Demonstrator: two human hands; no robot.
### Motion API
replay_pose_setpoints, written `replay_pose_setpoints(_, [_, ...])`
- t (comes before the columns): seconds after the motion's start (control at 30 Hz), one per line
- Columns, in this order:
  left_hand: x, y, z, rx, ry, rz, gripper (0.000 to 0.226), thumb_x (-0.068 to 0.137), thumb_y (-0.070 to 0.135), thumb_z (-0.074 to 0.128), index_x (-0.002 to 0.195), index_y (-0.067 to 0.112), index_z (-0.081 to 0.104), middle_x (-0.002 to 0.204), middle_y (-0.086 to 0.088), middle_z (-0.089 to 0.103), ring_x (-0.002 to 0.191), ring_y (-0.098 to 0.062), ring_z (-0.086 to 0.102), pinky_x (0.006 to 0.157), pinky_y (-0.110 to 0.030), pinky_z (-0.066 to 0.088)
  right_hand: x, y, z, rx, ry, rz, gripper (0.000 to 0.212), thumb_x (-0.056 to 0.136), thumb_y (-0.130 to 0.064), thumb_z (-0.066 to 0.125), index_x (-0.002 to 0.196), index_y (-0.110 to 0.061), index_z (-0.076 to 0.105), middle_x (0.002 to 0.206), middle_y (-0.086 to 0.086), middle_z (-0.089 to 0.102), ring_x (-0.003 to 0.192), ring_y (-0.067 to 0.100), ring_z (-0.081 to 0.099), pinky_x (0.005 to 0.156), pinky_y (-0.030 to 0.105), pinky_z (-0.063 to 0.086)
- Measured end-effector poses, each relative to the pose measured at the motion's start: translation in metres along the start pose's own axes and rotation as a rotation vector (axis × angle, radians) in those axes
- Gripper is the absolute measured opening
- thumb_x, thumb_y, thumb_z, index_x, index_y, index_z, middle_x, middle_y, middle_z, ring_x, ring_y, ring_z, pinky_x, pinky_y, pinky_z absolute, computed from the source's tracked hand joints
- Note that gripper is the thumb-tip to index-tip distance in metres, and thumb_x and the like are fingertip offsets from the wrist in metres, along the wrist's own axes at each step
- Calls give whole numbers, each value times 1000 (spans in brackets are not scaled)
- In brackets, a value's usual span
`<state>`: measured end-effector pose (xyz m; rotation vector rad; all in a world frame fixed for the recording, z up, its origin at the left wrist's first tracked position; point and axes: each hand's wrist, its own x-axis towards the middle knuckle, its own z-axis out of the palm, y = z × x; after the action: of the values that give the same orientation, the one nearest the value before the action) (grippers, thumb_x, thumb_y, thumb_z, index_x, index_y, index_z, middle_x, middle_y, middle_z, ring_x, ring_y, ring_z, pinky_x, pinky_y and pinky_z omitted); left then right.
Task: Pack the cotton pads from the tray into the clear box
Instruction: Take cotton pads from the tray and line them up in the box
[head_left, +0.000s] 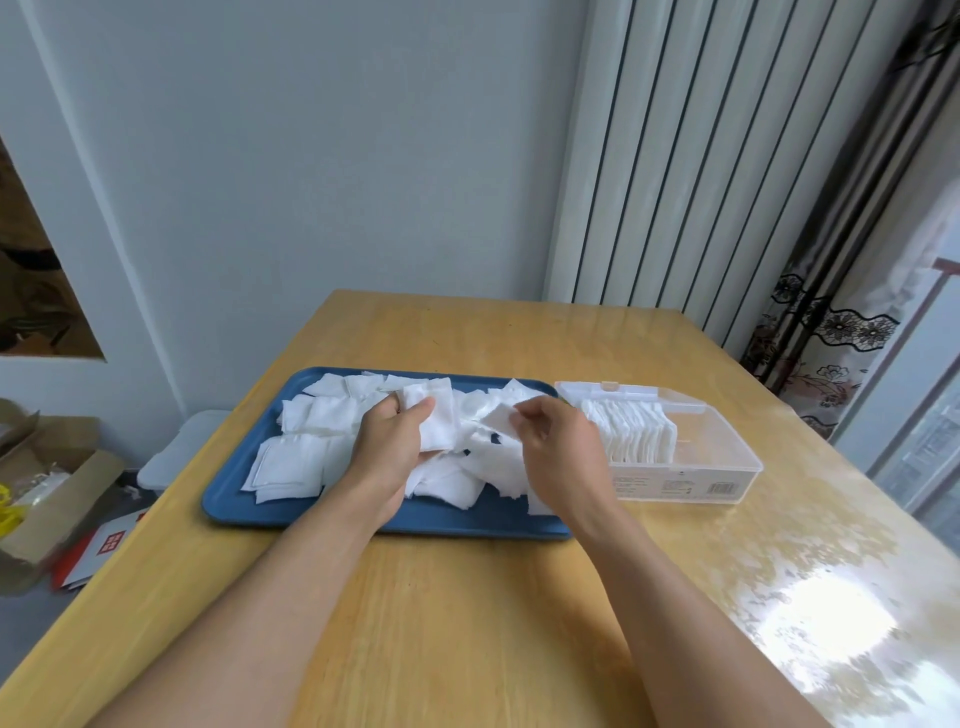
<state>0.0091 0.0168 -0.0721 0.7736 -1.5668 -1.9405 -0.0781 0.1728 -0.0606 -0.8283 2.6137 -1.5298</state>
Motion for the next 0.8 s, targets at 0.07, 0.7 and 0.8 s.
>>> replay_pose_setpoints(0.07, [-1, 1, 0, -7, -10, 0, 20, 102, 18, 56, 109, 5, 69, 111, -15, 75, 108, -31, 71, 97, -54, 56, -1, -4, -1, 91, 112, -57, 13, 102, -24, 56, 101, -23, 68, 84, -17, 67, 81, 1, 62, 64, 8, 42])
replay_pose_setpoints(0.7, [-22, 8, 18, -185, -293, -63, 40, 107, 29, 48, 127, -2, 63, 121, -19, 72, 116, -34, 68, 107, -50, 51, -9, -11, 11, 548, -111, 105, 9, 88, -9, 76, 94, -7, 69, 88, 15, 73, 74, 18, 72, 66, 30, 61])
replay_pose_setpoints(0.8, [-23, 8, 19, -208, -248, -68, 33, 108, 20, 46, 125, -3, 63, 119, -19, 73, 112, -33, 70, 103, -48, 53, -7, -8, 12, 485, -78, 96, 9, 88, -15, 77, 87, -10, 70, 84, 10, 72, 68, 13, 69, 64, 30, 61])
